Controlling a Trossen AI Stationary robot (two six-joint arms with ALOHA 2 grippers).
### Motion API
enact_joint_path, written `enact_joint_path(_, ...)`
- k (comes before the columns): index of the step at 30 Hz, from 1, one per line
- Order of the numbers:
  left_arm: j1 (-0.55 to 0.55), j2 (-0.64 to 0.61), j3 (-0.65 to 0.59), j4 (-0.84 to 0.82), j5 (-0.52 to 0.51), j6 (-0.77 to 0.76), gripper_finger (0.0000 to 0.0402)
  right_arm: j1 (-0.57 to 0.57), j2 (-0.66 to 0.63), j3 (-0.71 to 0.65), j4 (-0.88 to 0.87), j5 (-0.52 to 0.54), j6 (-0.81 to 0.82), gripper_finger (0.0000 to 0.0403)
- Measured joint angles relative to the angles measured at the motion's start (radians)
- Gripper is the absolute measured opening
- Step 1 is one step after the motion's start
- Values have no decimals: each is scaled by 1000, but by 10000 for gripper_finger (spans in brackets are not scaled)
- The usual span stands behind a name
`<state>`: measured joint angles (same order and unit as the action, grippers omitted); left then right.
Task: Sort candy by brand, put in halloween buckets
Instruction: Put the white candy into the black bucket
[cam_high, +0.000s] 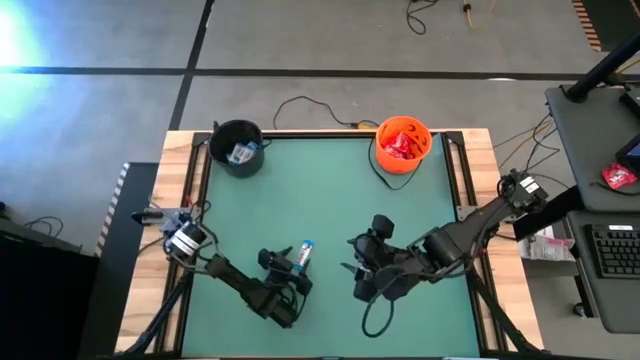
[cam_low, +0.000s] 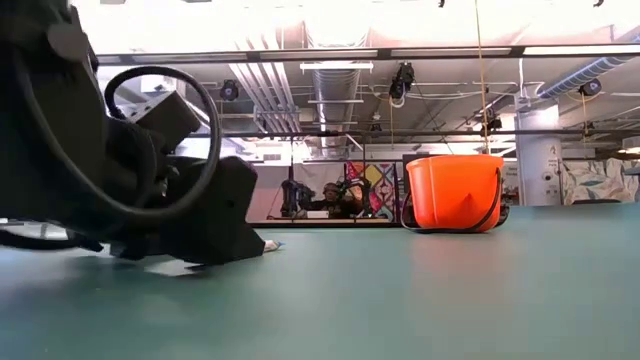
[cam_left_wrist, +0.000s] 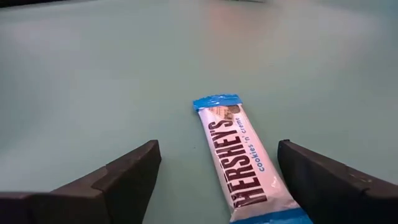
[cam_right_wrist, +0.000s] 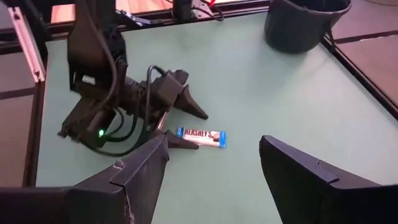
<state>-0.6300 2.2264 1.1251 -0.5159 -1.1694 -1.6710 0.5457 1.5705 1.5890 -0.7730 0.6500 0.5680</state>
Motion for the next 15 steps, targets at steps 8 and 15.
enact_joint_path(8, 10, 84, 81, -89, 1, -34, 299, -2, 5, 0, 1, -22, 2, 247)
enact_joint_path(15, 14, 85, 84, -97, 32, -22, 200, -3, 5, 0, 1, -22, 2, 247)
